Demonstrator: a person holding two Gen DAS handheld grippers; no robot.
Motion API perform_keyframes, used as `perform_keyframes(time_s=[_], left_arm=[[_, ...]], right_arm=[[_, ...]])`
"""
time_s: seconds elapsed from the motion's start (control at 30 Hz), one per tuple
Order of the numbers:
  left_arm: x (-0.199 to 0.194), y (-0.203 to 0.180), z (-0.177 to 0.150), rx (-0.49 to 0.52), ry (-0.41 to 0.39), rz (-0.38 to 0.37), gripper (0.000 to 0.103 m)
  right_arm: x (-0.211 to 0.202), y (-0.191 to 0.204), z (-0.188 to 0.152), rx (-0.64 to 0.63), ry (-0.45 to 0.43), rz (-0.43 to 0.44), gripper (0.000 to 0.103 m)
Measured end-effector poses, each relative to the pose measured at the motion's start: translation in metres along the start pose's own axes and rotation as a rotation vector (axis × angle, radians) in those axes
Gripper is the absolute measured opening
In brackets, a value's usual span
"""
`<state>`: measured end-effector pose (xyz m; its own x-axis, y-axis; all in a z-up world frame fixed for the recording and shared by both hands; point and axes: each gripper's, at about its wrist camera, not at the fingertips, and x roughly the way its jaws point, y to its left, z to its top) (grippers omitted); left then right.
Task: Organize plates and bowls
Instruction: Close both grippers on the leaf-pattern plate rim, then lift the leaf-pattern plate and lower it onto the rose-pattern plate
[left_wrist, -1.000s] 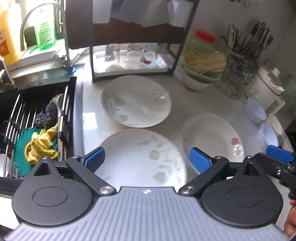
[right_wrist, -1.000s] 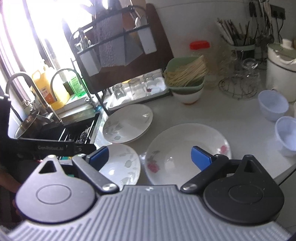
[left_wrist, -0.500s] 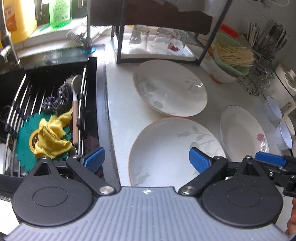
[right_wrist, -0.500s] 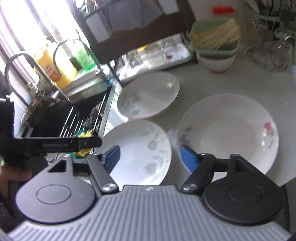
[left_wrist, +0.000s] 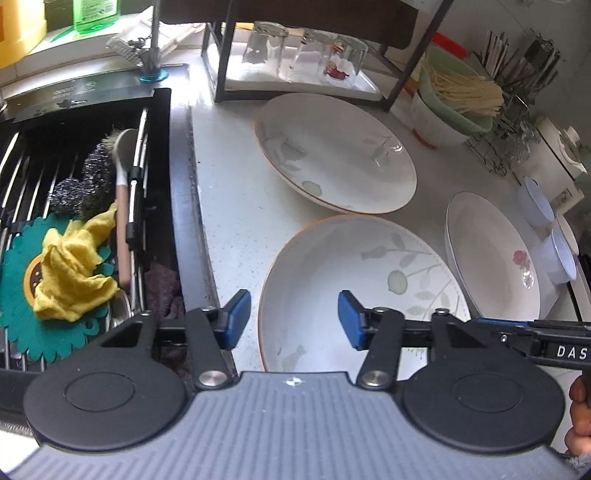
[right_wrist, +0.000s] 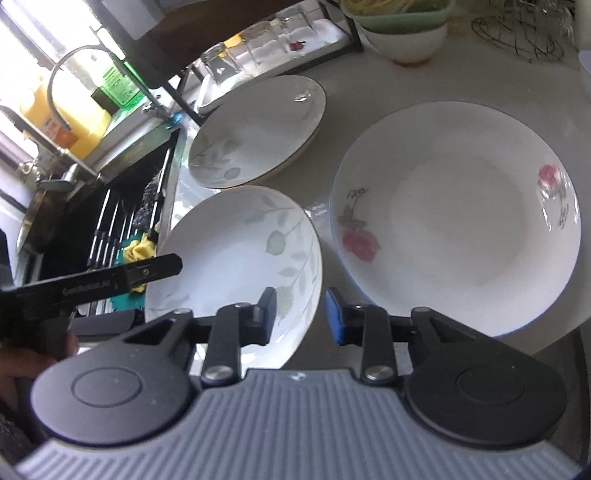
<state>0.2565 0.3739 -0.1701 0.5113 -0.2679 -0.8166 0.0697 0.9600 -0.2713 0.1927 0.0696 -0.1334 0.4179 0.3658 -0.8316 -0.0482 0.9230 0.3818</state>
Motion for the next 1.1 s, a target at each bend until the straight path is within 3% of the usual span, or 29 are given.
perform_keyframes(time_s=[0.33, 0.77, 1.1], left_arm=[[0.022, 0.0, 0.006, 0.024, 0.045, -0.026, 0.05], [0.031, 0.005, 0.017, 0.004, 0.115, -0.071, 0.049], [-0.001, -0.009, 0.038, -0.015, 0.08, -0.058, 0.049]], right_arm=[[0.019, -0.009, 0.001, 0.073, 0.039, 0.0, 0.016], [0.023, -0.024, 0.003, 0.183, 0.075, 0.07, 0.016], [-0.002, -0.022, 0.018, 0.138, 0.069, 0.145, 0.016]])
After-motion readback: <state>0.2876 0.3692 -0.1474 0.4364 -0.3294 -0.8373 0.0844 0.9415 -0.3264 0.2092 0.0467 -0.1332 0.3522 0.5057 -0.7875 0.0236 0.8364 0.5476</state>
